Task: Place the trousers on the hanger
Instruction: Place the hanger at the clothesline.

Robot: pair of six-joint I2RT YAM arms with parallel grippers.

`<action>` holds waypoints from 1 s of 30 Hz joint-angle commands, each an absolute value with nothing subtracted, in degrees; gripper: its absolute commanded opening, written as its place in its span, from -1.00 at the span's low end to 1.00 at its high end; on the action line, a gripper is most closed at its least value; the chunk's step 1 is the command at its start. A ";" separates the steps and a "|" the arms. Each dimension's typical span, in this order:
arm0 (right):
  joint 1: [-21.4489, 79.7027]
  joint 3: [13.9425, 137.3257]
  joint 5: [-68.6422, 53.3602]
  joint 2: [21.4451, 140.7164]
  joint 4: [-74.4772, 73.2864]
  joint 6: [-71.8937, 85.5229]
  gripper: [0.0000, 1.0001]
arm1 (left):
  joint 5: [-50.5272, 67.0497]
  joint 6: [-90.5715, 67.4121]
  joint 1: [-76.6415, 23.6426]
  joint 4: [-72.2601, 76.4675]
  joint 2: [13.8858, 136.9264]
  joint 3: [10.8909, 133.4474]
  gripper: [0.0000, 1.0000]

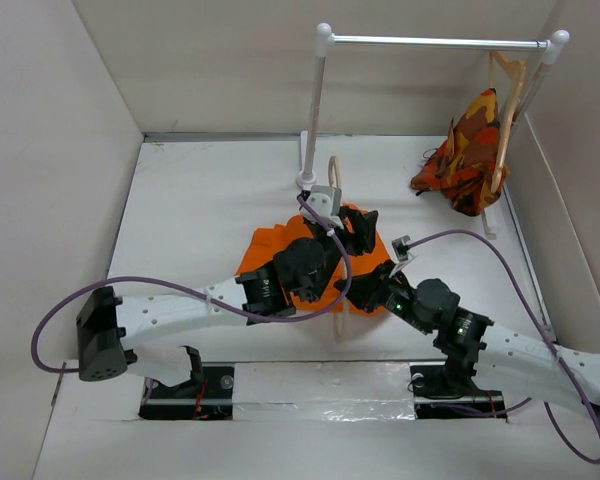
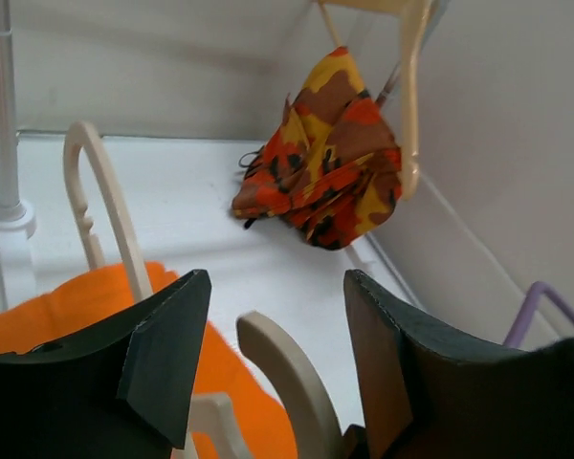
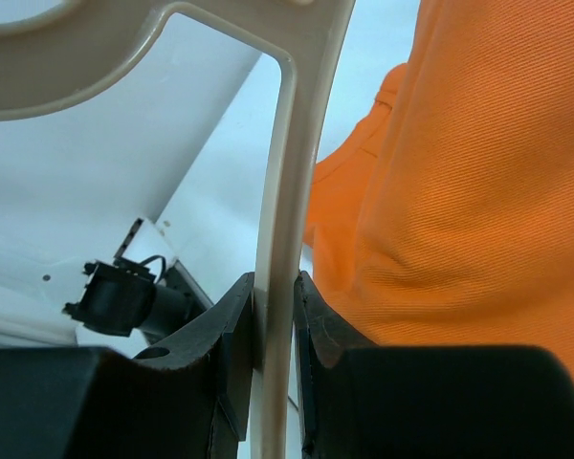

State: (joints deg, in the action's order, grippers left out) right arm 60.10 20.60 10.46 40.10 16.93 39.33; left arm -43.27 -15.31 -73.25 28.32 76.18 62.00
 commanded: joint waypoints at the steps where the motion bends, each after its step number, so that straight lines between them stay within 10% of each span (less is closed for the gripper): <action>1: 60.91 22.76 9.05 38.23 27.95 39.11 -1.00 | -37.54 -15.82 -71.02 32.61 71.11 65.04 0.13; 30: 31.48 47.88 -5.88 40.42 14.33 35.24 -1.00 | -46.67 -20.04 -68.55 21.09 42.81 40.96 0.23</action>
